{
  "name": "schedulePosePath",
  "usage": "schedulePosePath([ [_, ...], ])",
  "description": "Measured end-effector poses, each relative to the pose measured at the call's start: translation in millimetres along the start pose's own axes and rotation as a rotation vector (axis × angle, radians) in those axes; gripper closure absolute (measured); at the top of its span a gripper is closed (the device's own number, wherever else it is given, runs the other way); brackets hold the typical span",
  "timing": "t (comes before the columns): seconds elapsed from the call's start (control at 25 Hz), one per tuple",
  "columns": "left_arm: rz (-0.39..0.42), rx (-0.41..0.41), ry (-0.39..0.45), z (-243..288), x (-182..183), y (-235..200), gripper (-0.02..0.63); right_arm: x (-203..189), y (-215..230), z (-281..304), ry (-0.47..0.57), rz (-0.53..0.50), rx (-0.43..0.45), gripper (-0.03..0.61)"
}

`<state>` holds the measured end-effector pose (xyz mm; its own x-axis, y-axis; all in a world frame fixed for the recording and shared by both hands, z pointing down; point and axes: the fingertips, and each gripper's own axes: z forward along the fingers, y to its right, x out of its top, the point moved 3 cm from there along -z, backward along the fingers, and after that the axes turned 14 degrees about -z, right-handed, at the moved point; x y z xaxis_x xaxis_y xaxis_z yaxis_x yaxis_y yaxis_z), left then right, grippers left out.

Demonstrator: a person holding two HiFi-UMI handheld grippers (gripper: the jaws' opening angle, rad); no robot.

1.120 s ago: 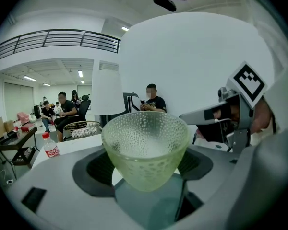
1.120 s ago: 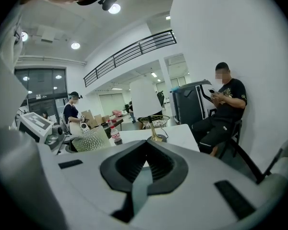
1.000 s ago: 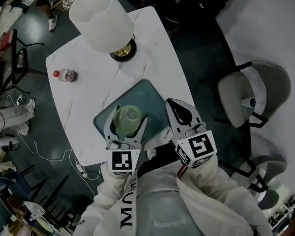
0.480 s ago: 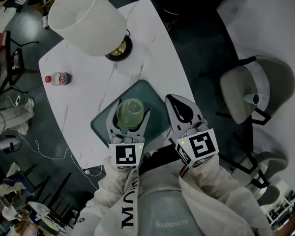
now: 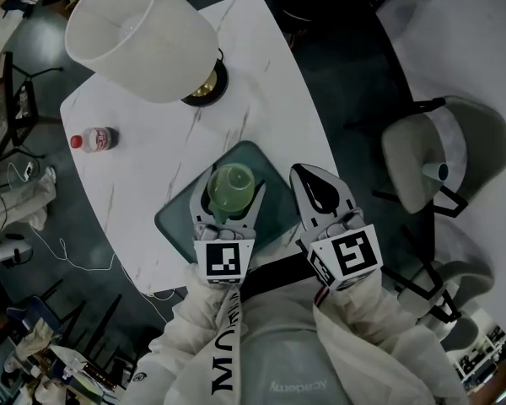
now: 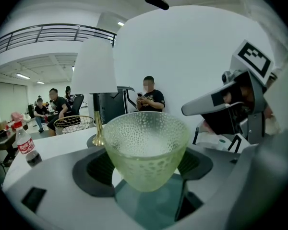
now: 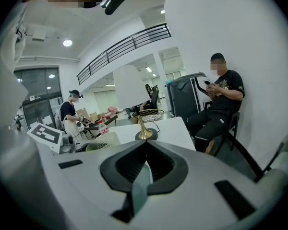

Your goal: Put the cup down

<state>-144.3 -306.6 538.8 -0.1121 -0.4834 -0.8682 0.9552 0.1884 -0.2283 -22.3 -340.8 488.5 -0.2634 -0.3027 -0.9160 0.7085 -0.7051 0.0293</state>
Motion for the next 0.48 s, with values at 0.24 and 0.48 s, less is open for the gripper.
schedulePosePath([
  [0.24,-0.001,-0.019,-0.017,14,-11,-1,0.227,-5,7,5,-0.01,0.004,-0.015,0.572],
  [0.48,-0.003,-0.02,-0.023,23,-20,-5,0.227,-13,14,9,-0.024,0.01,-0.037,0.572],
])
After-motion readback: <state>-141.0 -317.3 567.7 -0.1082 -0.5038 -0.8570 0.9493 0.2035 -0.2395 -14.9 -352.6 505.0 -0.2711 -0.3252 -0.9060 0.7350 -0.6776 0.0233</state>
